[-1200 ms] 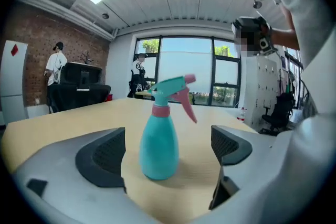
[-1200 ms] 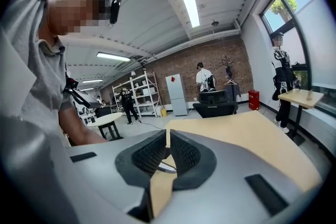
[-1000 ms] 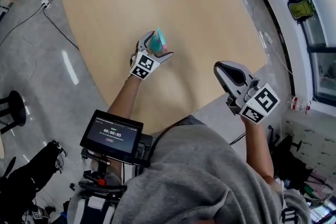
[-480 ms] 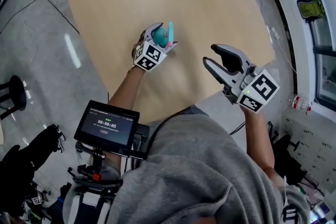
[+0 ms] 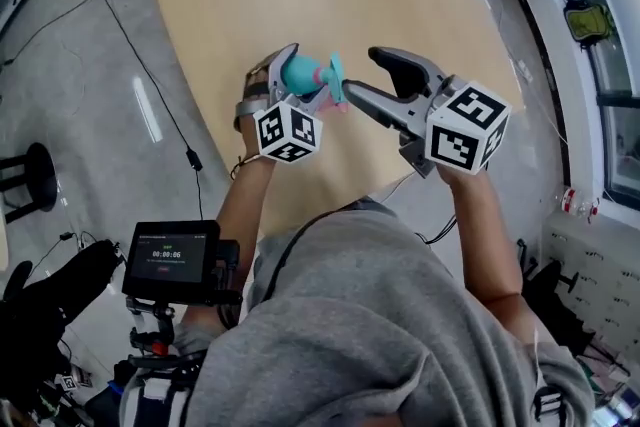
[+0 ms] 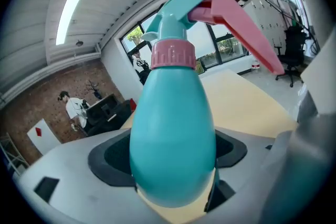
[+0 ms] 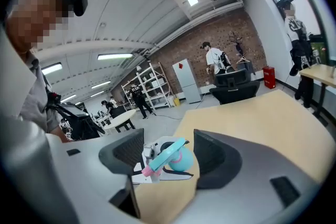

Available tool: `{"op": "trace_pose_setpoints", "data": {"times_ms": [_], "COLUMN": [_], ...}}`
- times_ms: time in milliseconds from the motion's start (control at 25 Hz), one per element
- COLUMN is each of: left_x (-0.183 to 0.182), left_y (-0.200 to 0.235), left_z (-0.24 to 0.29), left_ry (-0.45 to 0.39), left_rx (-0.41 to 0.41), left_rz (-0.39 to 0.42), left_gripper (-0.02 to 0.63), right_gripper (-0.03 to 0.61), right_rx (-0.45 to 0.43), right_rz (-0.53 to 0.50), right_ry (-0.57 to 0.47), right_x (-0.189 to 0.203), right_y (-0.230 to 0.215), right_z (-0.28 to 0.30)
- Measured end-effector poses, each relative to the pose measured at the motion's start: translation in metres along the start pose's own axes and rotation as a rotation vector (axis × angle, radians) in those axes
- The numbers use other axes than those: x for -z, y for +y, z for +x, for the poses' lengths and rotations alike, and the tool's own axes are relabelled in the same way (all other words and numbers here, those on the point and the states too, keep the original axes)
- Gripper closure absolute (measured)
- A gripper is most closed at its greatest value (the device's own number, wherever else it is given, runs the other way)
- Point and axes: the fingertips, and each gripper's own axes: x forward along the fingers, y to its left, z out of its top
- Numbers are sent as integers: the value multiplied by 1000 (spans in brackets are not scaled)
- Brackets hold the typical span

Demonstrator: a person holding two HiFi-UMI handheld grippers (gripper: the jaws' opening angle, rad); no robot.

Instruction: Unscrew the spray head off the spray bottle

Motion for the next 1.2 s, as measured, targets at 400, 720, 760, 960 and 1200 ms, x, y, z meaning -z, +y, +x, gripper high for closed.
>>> {"op": "trace_pose_setpoints", "data": {"times_ms": [400,720,760,960,1200], "left_x": [-3,12,14,1,-9], "left_y": [10,5,1,-45,-94], "left_z": [-126,-163,-164,-174,-215], "left_ry": [14,22,20,-131,-288], "left_rx": [-141,-73,-51,241,602], "left_rz": [164,123,111,49,116], "left_gripper": [207,213,213,215,215], "right_gripper": [301,446,446,446,446], "right_rx": [70,145,143,-111,-575], "right_rz": [-130,-336,-379,-925,-1694], "right_ry": [214,439,458,552,603], "right_x": [36,55,57,77,108], "right_y": [113,141,145,168,201], "right_z": [50,62,63,44,11]}}
